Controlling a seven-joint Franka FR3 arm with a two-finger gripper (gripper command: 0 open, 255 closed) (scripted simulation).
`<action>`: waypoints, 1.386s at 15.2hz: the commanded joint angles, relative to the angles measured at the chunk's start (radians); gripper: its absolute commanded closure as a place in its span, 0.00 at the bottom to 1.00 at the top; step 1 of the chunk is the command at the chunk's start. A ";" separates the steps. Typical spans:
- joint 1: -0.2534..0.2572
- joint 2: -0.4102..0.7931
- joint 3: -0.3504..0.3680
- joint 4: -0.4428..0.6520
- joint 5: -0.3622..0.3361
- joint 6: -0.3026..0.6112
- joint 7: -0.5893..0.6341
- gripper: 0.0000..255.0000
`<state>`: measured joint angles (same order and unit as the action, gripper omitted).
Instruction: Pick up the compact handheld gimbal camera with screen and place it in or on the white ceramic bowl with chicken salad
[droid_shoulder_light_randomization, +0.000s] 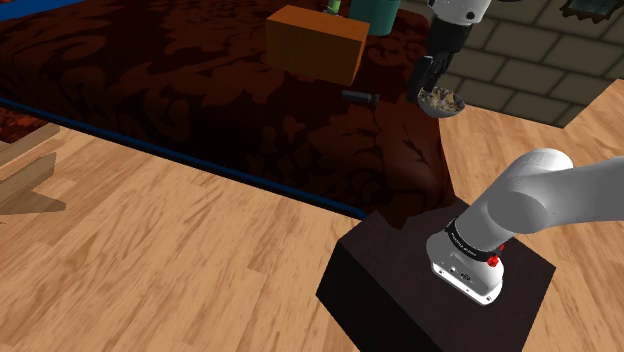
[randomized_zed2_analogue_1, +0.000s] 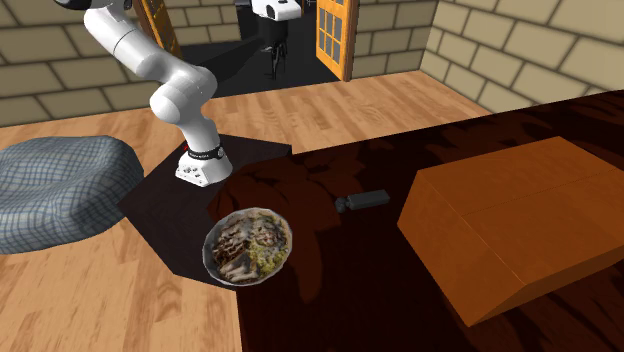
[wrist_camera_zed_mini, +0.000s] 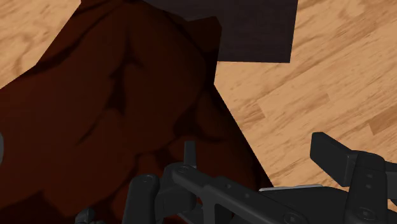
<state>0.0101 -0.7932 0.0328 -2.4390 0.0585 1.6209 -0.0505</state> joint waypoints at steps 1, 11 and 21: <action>0.000 0.000 0.000 0.000 0.000 0.000 0.000 0.00; -0.017 0.325 -0.136 0.094 -0.111 0.203 -0.273 0.00; -0.024 0.709 -0.223 0.329 -0.131 0.337 -0.524 0.00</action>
<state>-0.0133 -0.1206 -0.1843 -2.1402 -0.0731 1.9535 -0.5484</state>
